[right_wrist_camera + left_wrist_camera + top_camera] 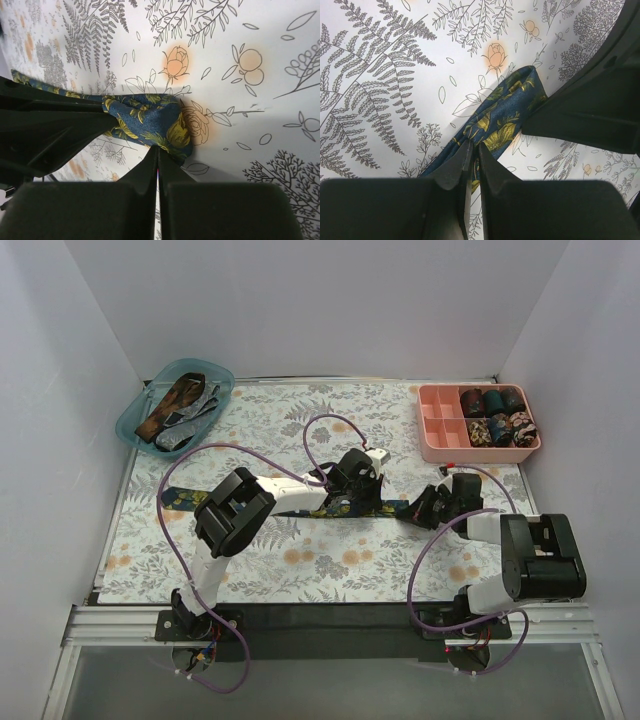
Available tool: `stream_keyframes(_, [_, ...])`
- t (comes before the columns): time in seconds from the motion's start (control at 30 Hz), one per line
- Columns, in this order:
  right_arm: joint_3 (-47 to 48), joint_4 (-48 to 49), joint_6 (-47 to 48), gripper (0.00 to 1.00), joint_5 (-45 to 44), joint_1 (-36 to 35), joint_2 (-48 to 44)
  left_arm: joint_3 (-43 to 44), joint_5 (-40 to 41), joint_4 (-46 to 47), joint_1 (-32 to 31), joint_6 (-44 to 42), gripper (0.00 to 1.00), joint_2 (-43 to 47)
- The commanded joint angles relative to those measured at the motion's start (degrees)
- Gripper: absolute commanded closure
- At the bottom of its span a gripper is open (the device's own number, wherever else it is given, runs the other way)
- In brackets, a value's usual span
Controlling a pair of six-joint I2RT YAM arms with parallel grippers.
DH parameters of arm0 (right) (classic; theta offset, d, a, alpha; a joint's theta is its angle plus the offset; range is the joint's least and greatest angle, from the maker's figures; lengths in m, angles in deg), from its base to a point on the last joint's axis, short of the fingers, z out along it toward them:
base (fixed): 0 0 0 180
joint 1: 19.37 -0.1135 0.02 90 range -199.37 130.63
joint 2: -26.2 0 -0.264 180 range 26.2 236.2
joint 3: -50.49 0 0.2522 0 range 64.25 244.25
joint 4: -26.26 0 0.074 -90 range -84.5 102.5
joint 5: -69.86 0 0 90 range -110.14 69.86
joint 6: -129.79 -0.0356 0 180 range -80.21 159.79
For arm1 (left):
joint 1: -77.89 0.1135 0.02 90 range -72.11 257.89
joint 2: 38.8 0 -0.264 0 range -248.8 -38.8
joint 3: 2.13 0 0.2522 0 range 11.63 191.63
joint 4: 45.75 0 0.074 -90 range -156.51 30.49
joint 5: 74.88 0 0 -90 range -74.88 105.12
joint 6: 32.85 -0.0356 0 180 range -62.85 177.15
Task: Roll the ties
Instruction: Roll the tie
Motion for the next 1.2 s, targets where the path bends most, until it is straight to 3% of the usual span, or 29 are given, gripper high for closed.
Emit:
stream_keyframes(0.0, [-2.02, 3.8, 2.83, 0.99, -0.23, 2.61, 2.82, 0.24, 1.56, -4.88, -0.37, -0.29, 0.92, -0.78])
stream_keyframes(0.17, [0.87, 0.39, 4.33, 0.99, 2.49, 2.61, -1.47, 0.24, 1.29, -5.33, -0.37, -0.73, 0.93, -0.78])
stream_keyframes(0.27, [5.79, -8.65, 8.97, 0.94, -0.66, 2.7, -6.57, 0.24, 1.2, -5.41, -0.37, -0.64, 0.93, -0.61])
stream_keyframes(0.43, [10.37, -17.37, 14.17, 0.7, -4.89, 2.7, -10.27, 0.15, 1.03, -5.68, -0.37, -0.91, 0.93, -0.25])
stream_keyframes(0.6, [12.31, -20.19, 18.65, 0.53, -6.03, 4.19, -7.56, 0.15, 0.77, -5.68, -0.37, -0.64, 0.93, -0.16])
stream_keyframes(0.9, [15.03, -21.77, 25.94, 0.59, 0.38, 4.19, -0.79, 0.33, 0.15, -5.68, -0.28, -0.73, 0.93, -0.25])
stream_keyframes(1.17, [14.77, -18.52, 26.13, 0.59, 6.36, 4.19, 3.43, 0.33, 0.06, -5.59, -0.37, -0.47, 0.93, -0.34])
